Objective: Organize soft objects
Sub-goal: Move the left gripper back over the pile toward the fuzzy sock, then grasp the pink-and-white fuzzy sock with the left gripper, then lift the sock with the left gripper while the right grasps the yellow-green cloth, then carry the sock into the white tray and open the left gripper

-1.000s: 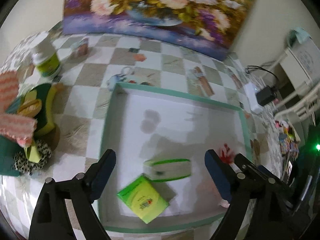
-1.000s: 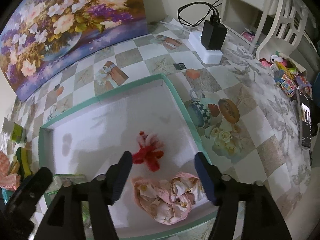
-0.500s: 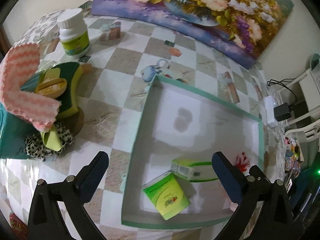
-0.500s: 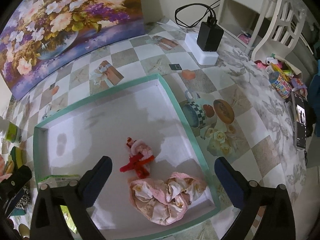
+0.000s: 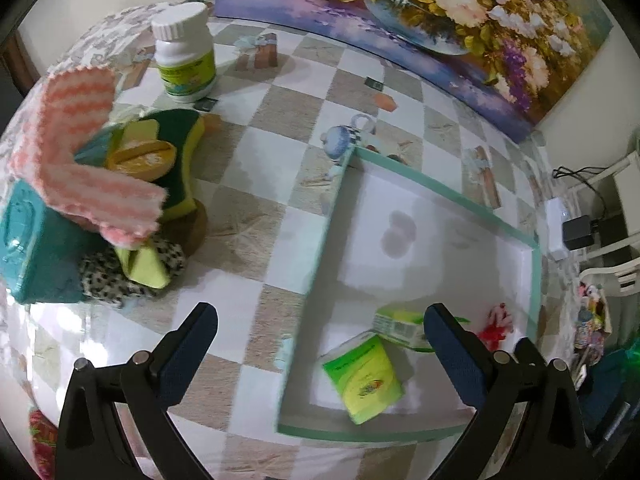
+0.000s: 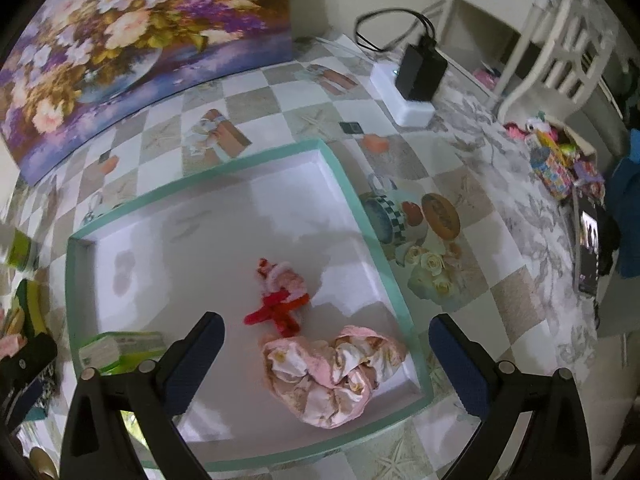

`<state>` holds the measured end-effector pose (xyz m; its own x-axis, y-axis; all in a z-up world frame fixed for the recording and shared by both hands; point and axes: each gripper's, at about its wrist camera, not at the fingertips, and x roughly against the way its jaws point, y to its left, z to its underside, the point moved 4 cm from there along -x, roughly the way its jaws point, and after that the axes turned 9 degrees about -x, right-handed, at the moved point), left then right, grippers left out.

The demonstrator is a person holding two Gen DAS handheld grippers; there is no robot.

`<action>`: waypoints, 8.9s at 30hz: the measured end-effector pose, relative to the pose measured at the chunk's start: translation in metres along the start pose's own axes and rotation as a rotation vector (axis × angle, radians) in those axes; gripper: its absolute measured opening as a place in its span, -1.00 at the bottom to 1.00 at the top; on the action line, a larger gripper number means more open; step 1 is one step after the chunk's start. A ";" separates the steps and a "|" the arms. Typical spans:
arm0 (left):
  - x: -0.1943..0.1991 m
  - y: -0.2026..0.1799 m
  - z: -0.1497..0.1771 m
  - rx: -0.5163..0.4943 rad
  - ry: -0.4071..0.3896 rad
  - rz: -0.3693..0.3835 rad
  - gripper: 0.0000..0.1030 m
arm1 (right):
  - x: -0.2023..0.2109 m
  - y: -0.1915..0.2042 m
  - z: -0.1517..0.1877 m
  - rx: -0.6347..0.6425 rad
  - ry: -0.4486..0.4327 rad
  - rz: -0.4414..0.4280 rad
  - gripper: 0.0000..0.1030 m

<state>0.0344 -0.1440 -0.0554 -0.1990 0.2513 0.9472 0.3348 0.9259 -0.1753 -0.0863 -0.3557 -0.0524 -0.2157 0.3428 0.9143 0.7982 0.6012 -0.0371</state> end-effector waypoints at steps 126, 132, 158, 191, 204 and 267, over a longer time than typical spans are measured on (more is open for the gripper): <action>0.067 0.247 -0.044 0.323 -0.276 -0.234 -0.85 | 0.029 0.326 0.082 0.454 0.058 -0.630 0.68; 0.068 0.259 -0.037 0.388 -0.271 -0.257 -0.86 | 0.021 0.333 0.088 0.469 0.072 -0.618 0.62; 0.069 0.258 -0.035 0.386 -0.269 -0.255 -0.86 | 0.023 0.334 0.091 0.508 0.058 -0.608 0.04; 0.103 0.188 -0.054 0.212 -0.426 -0.179 -0.88 | 0.078 0.240 0.011 0.314 -0.072 -0.635 0.04; 0.152 0.139 -0.057 0.120 -0.584 -0.154 -0.88 | 0.101 0.172 -0.033 0.174 -0.154 -0.626 0.04; -0.027 -0.065 -0.023 -0.280 -0.162 -0.082 0.17 | -0.075 0.026 -0.034 0.070 0.143 -0.090 0.29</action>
<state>0.0391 -0.2171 -0.0633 -0.3724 0.2411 0.8962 0.5471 0.8371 0.0021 -0.0303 -0.3899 -0.1084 -0.1985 0.1817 0.9631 0.7369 0.6755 0.0244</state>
